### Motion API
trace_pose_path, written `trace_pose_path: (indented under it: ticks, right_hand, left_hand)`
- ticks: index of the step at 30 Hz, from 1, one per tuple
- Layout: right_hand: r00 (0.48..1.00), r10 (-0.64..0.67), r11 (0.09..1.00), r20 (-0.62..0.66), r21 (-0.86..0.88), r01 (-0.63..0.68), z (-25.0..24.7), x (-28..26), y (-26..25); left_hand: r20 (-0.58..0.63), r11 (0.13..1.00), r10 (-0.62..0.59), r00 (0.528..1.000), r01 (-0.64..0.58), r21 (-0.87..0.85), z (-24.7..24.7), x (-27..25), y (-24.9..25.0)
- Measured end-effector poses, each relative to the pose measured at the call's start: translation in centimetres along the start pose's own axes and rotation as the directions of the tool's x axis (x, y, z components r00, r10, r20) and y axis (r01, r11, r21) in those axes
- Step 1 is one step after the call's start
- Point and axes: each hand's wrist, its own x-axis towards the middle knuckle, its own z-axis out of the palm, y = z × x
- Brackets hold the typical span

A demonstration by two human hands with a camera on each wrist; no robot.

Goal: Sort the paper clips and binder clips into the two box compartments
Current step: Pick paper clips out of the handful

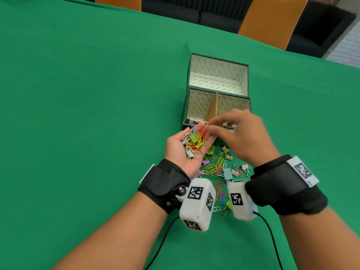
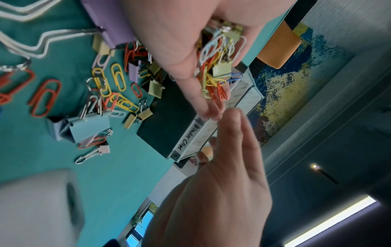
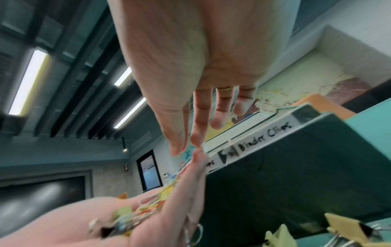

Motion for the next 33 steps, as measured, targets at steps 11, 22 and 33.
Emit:
trace_pose_path:
  ticks: [11, 22, 33]
  right_hand:
    - [0.981, -0.131, 0.95, 0.14, -0.265, 0.164, 2.6, 0.0, -1.5]
    - [0.982, -0.138, 0.952, 0.127, -0.258, 0.167, 2.7, -0.4, -1.9]
    - [0.998, -0.055, 0.998, -0.016, 0.017, 0.056, 1.4, -1.0, -2.0]
  left_hand:
    - [-0.092, 1.0, 0.016, 0.996, -0.016, 0.005, 0.6, -0.7, -0.2]
    - [-0.082, 1.0, 0.013, 0.997, -0.01, 0.029, 0.4, -0.6, -0.1]
    - [0.007, 0.999, 0.007, 1.0, -0.007, 0.031, 0.0, -0.2, 0.0]
